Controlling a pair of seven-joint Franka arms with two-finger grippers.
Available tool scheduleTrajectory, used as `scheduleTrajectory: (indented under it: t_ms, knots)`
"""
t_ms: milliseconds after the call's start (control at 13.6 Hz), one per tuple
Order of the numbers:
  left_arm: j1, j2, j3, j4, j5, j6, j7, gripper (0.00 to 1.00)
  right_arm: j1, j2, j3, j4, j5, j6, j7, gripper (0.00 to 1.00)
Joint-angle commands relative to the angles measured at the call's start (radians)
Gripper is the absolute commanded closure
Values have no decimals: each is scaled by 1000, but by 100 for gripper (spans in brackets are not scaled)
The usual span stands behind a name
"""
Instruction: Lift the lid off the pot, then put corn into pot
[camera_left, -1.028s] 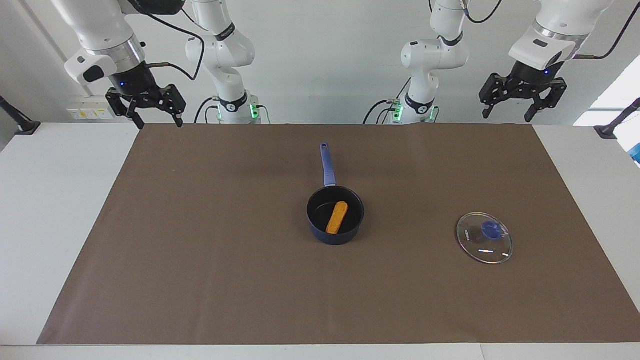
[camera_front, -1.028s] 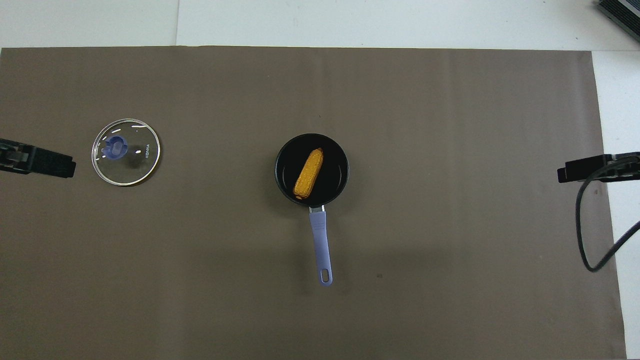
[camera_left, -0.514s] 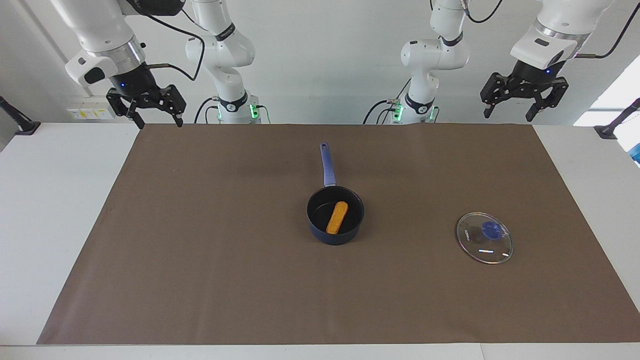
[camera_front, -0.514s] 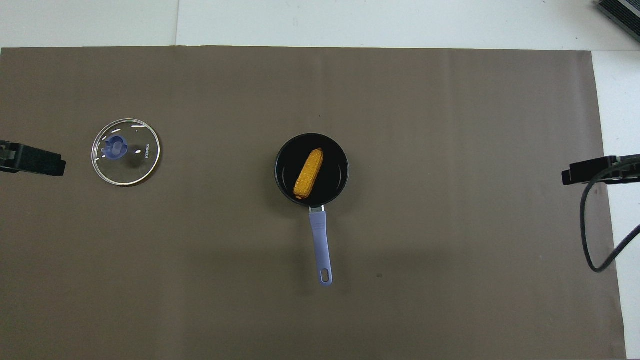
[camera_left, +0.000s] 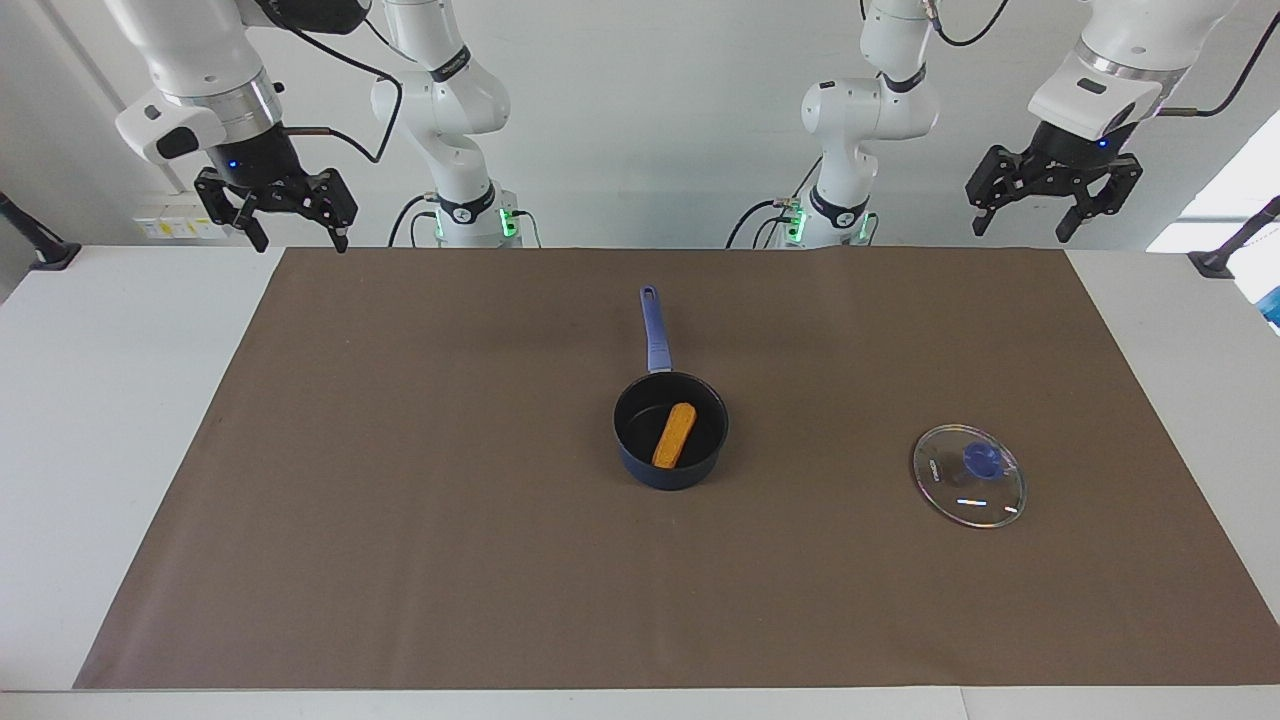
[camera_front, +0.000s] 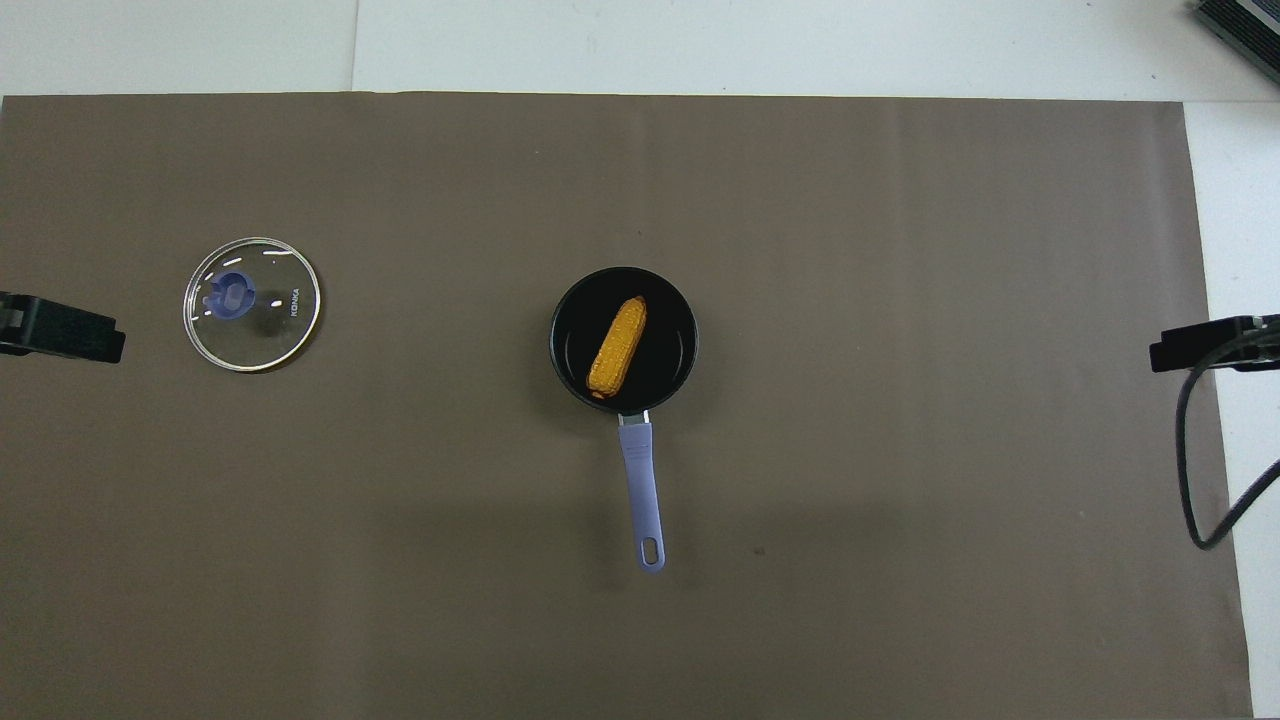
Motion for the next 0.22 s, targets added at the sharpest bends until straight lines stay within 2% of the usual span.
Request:
scheduleTrajectory:
  t_ms: [0,147]
  knots:
    - [-7,-16,17,-14,-7,-22,-7,0,-5,-17,9,5,10,-42,-21,0]
    - [-2,-16,21,-17,-21,-22,-7,0,-5,-23,7,6,15,-91,-10,0]
